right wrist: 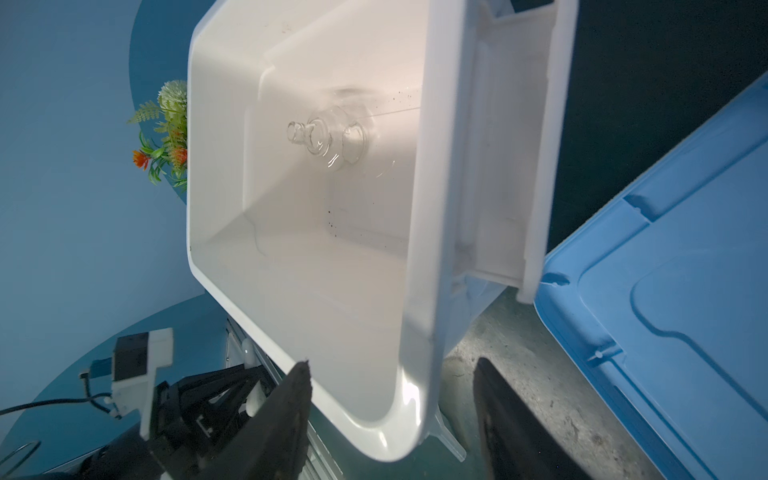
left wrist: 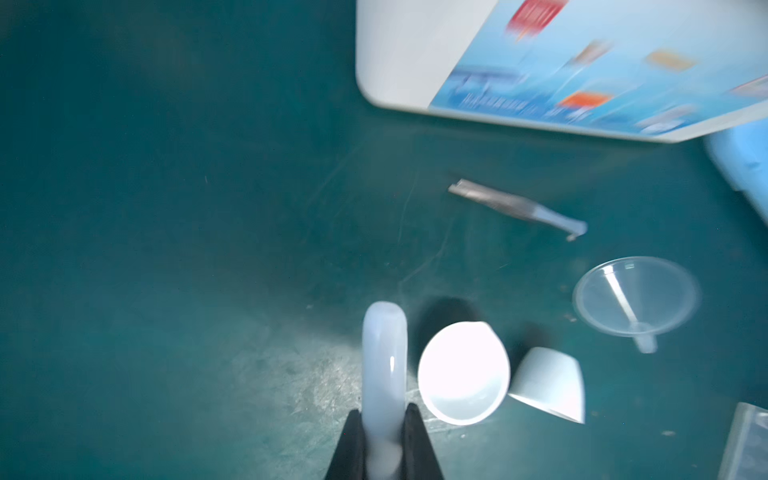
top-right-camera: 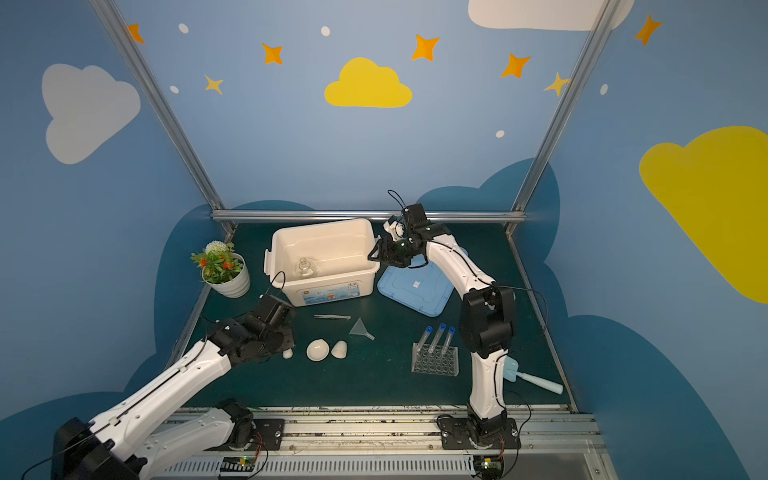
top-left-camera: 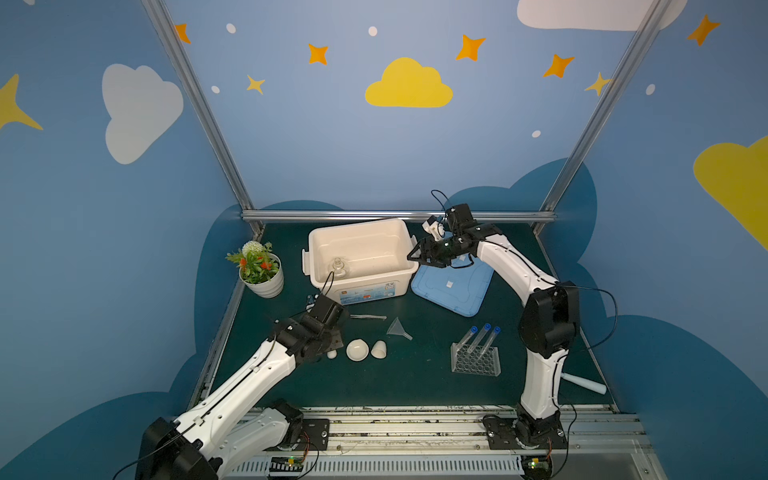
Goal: Organize the chemistry lab equipment
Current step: 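Lift the white pestle with the left gripper and carry it over the box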
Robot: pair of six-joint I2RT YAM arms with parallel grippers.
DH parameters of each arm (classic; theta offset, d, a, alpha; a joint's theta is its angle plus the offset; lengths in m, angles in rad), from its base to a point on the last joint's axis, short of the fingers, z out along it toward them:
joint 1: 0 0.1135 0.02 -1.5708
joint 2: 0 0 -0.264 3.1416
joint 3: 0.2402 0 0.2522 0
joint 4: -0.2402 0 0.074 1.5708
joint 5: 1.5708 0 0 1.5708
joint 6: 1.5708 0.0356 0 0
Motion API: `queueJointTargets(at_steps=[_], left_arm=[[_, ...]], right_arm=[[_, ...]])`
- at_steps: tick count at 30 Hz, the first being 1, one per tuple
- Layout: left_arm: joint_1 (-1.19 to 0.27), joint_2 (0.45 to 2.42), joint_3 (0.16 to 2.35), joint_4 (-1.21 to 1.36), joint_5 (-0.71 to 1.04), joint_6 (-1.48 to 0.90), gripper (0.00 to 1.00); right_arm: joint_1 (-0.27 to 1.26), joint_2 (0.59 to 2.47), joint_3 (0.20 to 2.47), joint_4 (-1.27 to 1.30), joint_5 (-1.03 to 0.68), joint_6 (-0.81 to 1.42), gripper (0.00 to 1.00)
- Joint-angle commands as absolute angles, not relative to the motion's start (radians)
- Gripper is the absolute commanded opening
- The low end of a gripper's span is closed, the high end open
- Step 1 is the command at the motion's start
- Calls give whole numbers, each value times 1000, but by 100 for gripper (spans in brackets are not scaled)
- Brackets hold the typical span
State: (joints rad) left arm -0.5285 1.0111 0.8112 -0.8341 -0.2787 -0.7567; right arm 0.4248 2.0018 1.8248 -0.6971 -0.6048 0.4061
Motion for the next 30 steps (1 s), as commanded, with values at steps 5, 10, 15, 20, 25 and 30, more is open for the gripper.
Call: queueJointTargets(at_steps=[5, 10, 15, 20, 25, 30], left_arm=[[-525, 1042, 1053, -871, -348, -543, 7], [-490, 1115, 1210, -875, -329, -409, 7], [-437, 1206, 1318, -809, -247, -314, 8], [-398, 1347, 1411, -724, -149, -258, 8], [-375, 1513, 1524, -676, -79, -234, 8], [-365, 1688, 1655, -650, -12, -227, 7]], right_arm=[[422, 1961, 1810, -686, -617, 411, 62], [422, 1953, 1809, -691, -613, 405, 62], [422, 1951, 1809, -689, -614, 406, 62], [422, 1952, 1809, -693, -618, 406, 62], [422, 1951, 1802, -701, -615, 399, 62], [423, 1952, 1803, -701, -618, 403, 59]])
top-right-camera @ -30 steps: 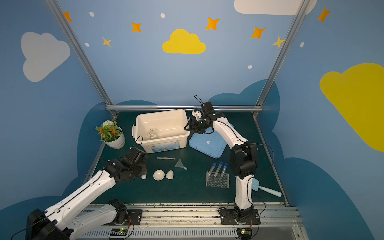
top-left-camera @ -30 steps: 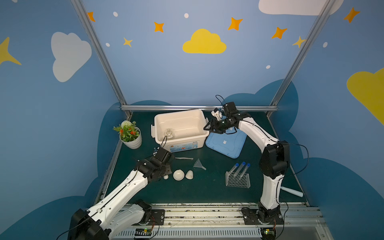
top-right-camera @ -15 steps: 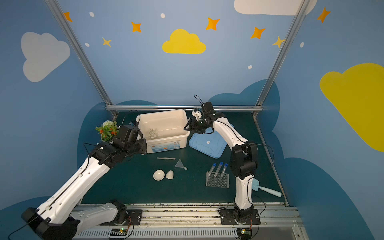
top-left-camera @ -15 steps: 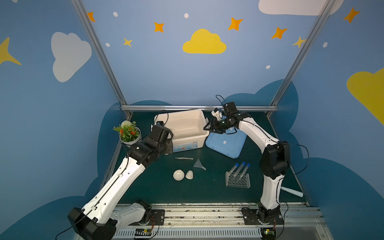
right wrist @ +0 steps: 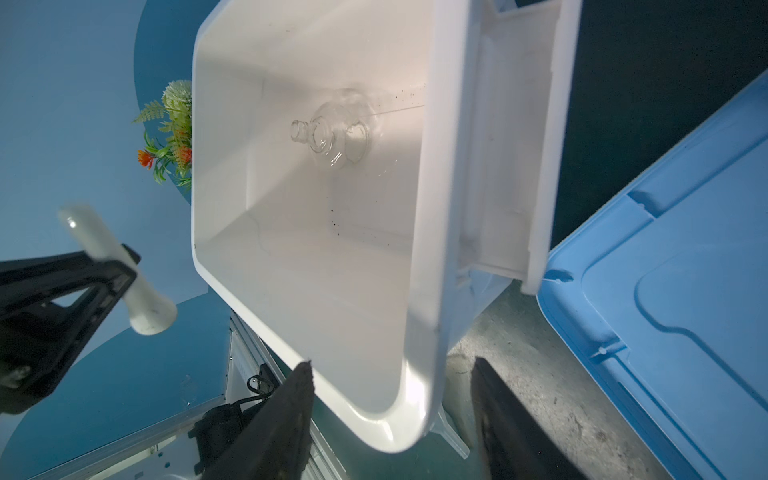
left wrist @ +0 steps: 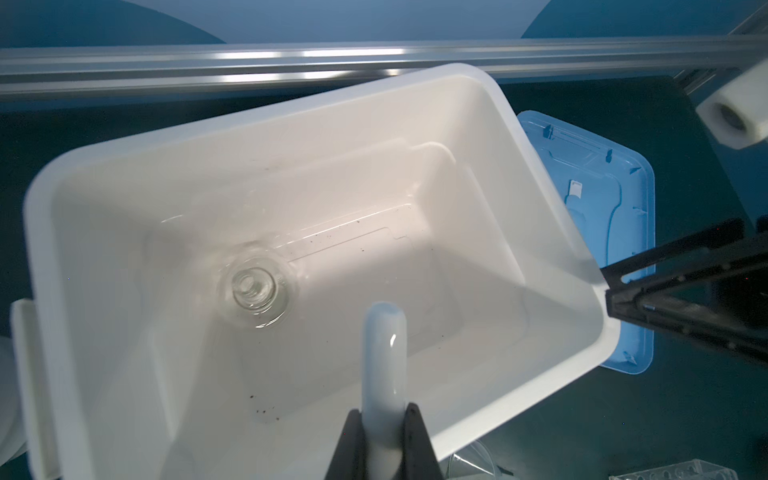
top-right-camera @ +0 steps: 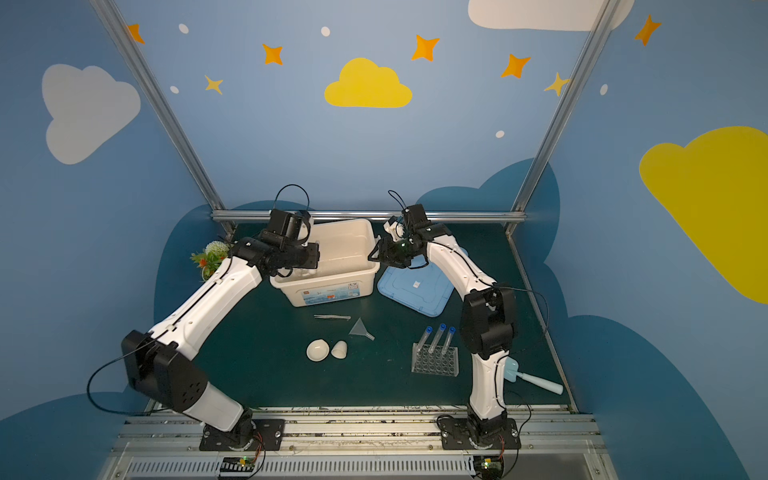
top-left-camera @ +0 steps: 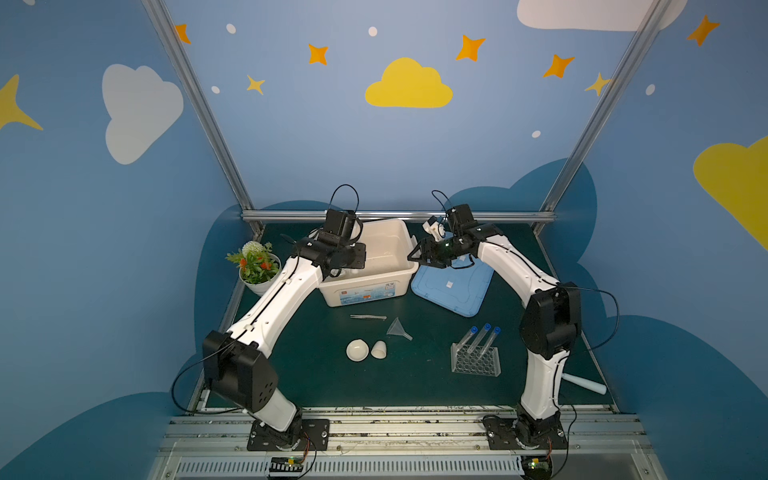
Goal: Organize the chemistry lab equipment
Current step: 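Lift the white pestle with the left gripper and carry it over the box, then lower the pestle into the white box and open the left gripper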
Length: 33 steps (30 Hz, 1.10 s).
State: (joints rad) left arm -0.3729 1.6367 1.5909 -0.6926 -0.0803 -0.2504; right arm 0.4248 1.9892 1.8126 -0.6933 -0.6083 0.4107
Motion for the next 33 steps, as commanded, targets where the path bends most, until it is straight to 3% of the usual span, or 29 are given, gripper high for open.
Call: queueJointTargets(at_steps=[1, 13, 24, 33], left_arm=[[-364, 1724, 1680, -641, 2, -231, 7], [-364, 2098, 1992, -644, 154, -302, 5], [-394, 2248, 2050, -616, 172, -352, 5], [-401, 2414, 2257, -722, 149, -348, 6]], right_arm=[[424, 1952, 1801, -700, -619, 403, 59], [426, 1953, 1802, -704, -613, 411, 55], [428, 1940, 1791, -704, -607, 413, 55], [431, 1939, 1787, -701, -608, 415, 50]])
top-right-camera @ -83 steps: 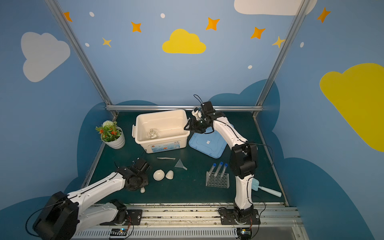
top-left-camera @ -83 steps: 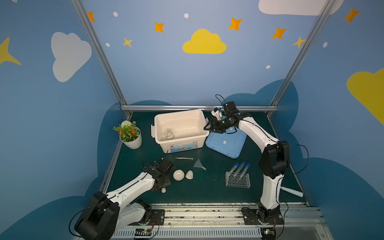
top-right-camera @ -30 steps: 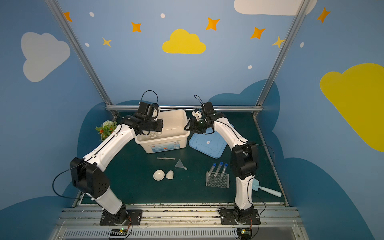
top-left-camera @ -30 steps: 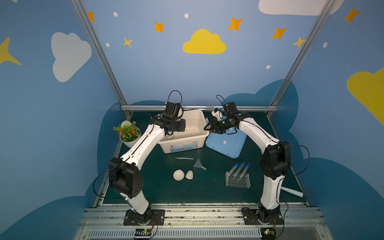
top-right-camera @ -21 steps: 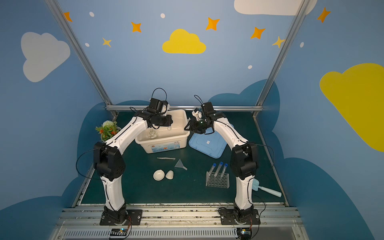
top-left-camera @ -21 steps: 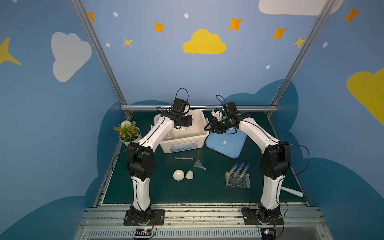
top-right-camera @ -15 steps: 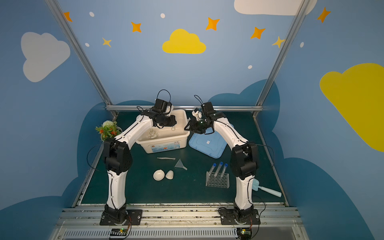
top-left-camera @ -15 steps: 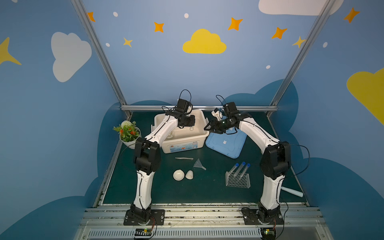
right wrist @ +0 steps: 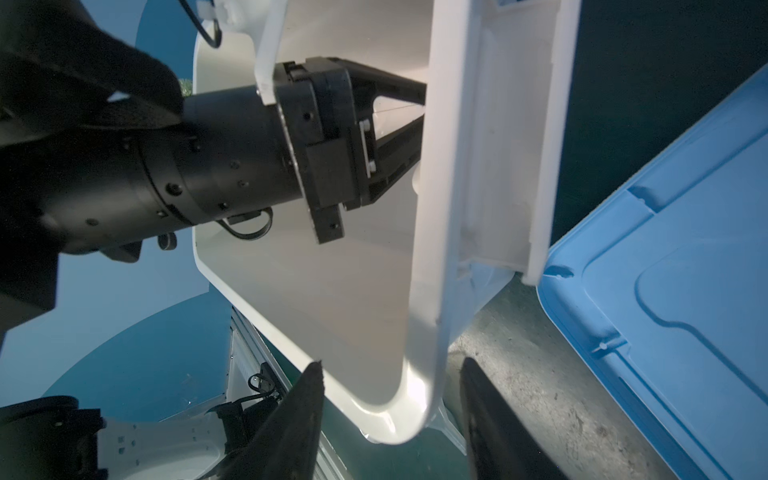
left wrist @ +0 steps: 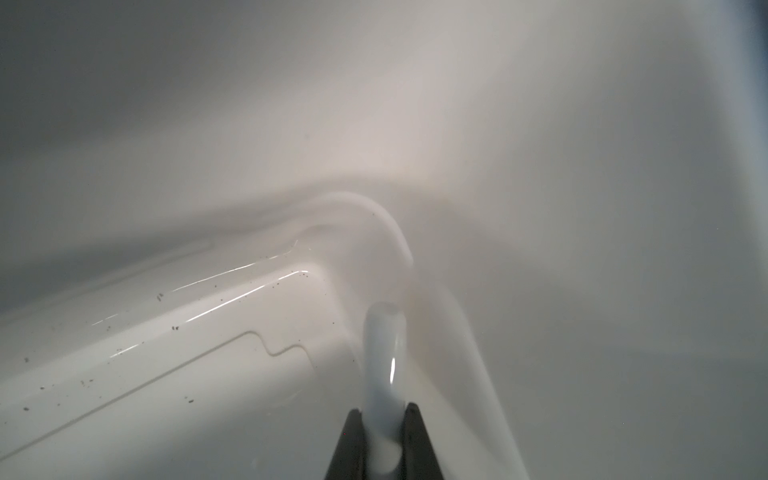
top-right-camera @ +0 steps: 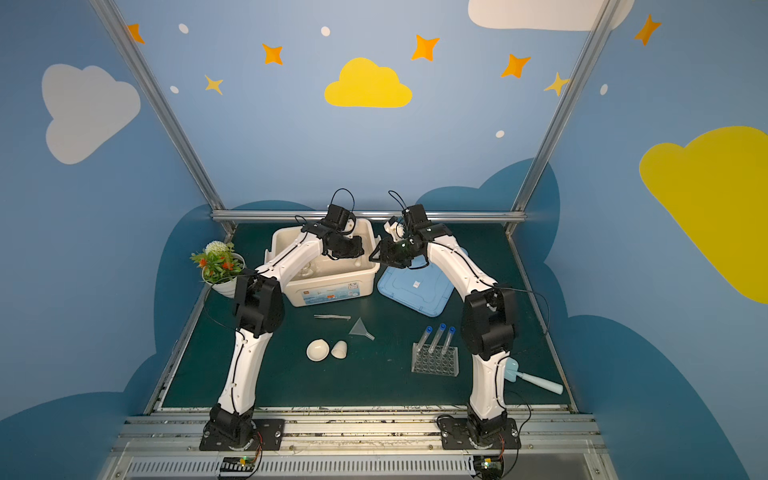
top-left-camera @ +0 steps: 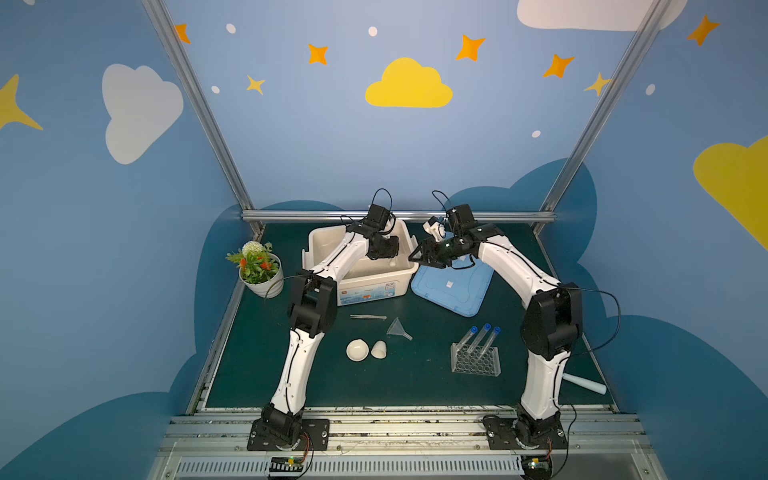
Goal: Organize the chemistry lab equipment
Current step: 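Lower the pestle into the white box and open the left gripper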
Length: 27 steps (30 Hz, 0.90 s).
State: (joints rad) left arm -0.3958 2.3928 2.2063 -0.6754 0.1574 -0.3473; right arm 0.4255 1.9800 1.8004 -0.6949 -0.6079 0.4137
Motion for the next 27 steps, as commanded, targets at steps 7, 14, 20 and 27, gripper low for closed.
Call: queueJointTargets(at_steps=[7, 14, 20, 27], left_arm=[[-407, 2473, 2303, -768, 132, -347, 6], [-408, 2493, 2302, -789, 132, -331, 6], [-411, 2504, 2273, -794, 138, -317, 6], [-411, 2547, 2312, -796, 138, -327, 8]], right_arm=[[434, 1934, 1784, -702, -610, 412, 43], [434, 1942, 1786, -701, -613, 412, 42], [434, 1945, 1787, -696, -615, 416, 42], [434, 1940, 1787, -704, -610, 411, 42]])
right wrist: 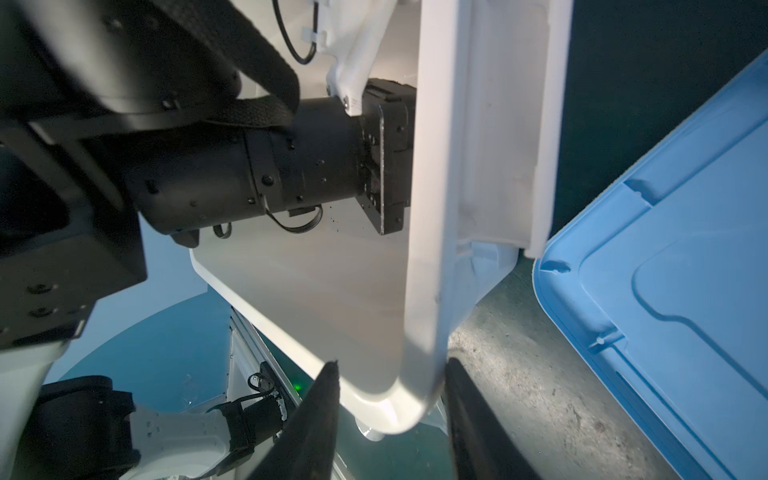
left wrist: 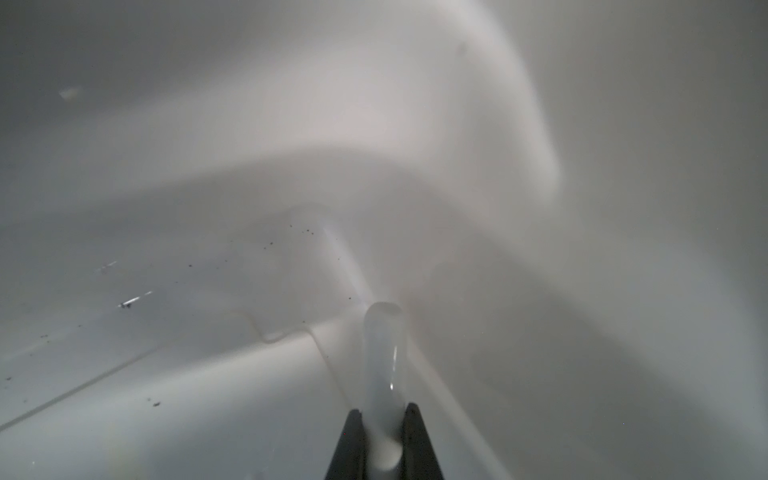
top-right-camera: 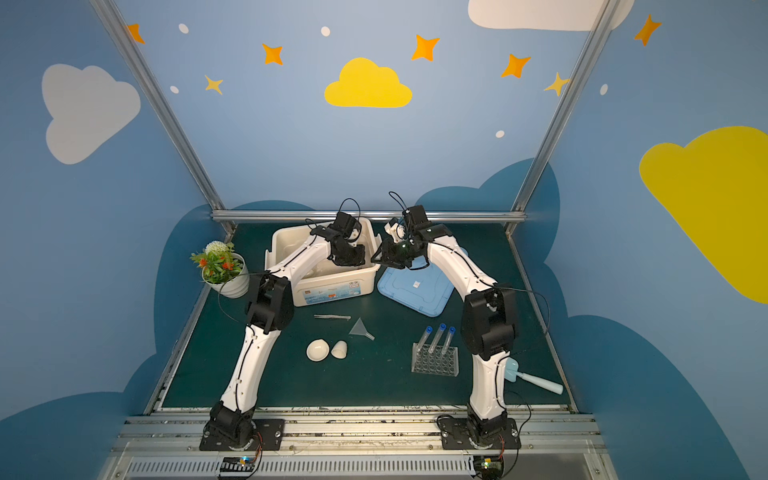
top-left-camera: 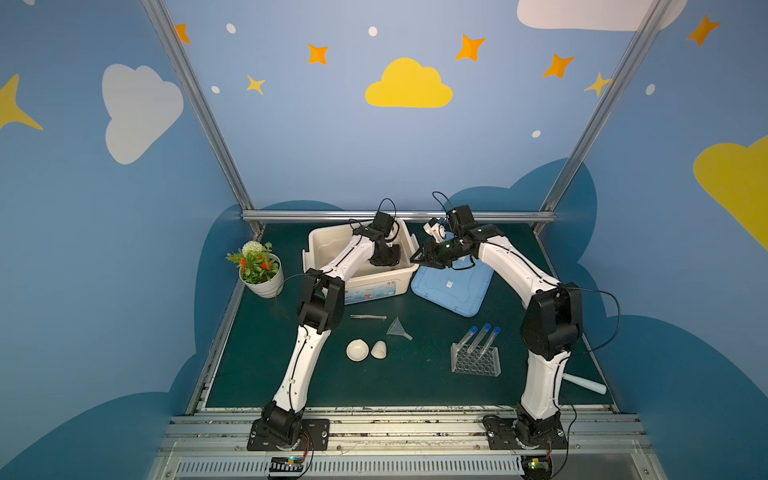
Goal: Organize the chemistry lab equipment
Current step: 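Lower the pestle into the white box and open the left gripper, then move the left gripper back toward the small white cup beside the bowl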
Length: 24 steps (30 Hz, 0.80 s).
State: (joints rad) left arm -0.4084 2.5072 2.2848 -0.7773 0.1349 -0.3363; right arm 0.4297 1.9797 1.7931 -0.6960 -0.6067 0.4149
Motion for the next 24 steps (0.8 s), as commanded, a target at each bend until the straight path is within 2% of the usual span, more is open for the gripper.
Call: queueJointTargets(at_steps=[1, 6, 12, 18, 24], left_arm=[[-410, 2552, 2316, -798, 139, -328, 8], [-410, 2568, 2321, -802, 141, -340, 16], [-405, 2567, 2321, -773, 225, -378, 24], [-408, 2536, 2316, -772, 260, -387, 48], [-412, 2465, 2296, -751, 240, -385, 68]], right_arm=[[434, 1940, 1787, -704, -611, 411, 42], [434, 1940, 1787, -706, -612, 411, 42], [433, 1939, 1789, -710, -610, 410, 43], [429, 1931, 1786, -720, -602, 405, 44], [429, 1927, 1786, -720, -604, 406, 45]])
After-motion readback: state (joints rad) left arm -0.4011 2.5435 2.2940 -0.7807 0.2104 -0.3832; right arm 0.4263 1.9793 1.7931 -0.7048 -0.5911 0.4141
